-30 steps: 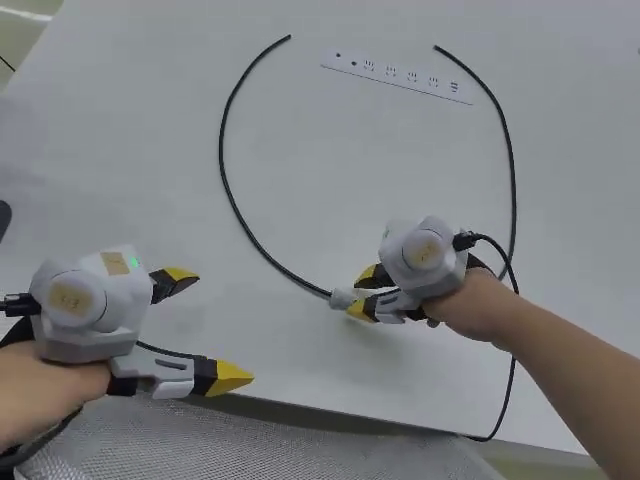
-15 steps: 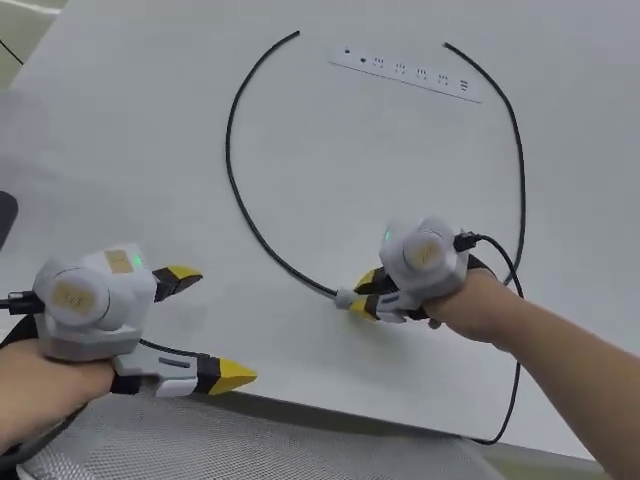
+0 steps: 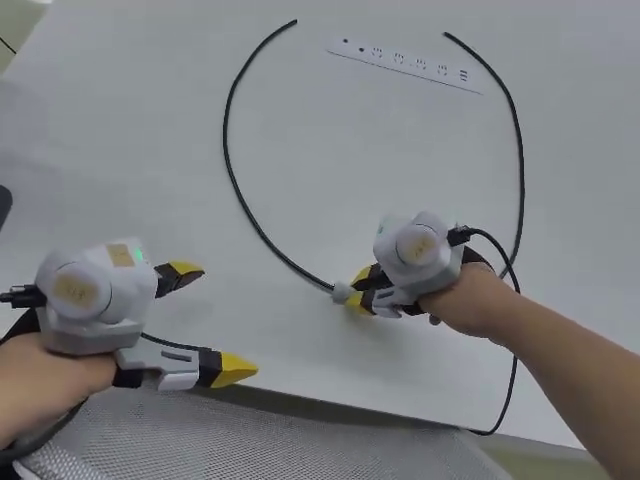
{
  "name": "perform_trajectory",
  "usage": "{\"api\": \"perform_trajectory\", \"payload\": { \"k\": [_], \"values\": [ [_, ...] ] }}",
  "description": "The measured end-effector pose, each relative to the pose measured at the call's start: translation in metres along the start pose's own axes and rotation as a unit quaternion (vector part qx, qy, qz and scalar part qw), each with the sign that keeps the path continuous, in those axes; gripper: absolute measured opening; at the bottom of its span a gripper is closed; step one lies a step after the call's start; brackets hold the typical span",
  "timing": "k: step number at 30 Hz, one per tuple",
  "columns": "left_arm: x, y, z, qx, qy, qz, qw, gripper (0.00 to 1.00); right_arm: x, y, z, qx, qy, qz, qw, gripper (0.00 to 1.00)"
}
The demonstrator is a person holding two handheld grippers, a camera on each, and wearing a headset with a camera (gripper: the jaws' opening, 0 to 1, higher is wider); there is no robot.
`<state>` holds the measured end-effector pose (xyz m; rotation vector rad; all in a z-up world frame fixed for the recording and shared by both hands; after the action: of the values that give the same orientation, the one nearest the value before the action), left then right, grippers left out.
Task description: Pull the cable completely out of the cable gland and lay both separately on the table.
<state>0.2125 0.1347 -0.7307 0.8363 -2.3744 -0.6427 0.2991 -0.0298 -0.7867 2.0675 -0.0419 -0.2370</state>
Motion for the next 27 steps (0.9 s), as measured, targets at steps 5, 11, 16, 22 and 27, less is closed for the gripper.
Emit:
{"api": "perform_trajectory", "payload": {
  "k": [5, 11, 16, 22, 27],
  "values": [
    [0.001, 0.000, -0.003, 0.000, -0.006, 0.003, 1.0000, 0.86, -0.008, 0.008, -0.006, 0.005, -0.001, -0.002, 1.0000, 0.07],
    [0.003, 0.001, -0.010, 0.006, -0.012, 0.006, 0.9999, 0.85, -0.021, 0.019, -0.018, 0.013, 0.001, -0.005, 0.9999, 0.07],
    [0.007, 0.002, -0.017, 0.010, -0.022, 0.008, 0.9997, 0.85, -0.030, 0.023, -0.023, 0.016, -0.003, -0.011, 0.9998, 0.07],
    [0.015, 0.005, -0.028, 0.025, -0.032, 0.013, 0.9991, 0.84, -0.044, 0.033, -0.028, 0.020, -0.002, -0.018, 0.9996, 0.07],
    [0.022, 0.008, -0.040, 0.040, -0.043, 0.023, 0.9980, 0.84, -0.053, 0.043, -0.035, 0.027, 0.000, -0.025, 0.9993, 0.07]
  ]
}}
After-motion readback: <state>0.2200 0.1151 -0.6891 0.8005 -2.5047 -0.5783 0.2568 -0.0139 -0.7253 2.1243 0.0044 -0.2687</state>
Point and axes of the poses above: the centre of the closed fingertips' face, and the gripper's own axes: y roughly backward along the fingers, x roughly to its right, z roughly out of its underside, the point moved 4 cm from there along y, roughly backward along the fingers
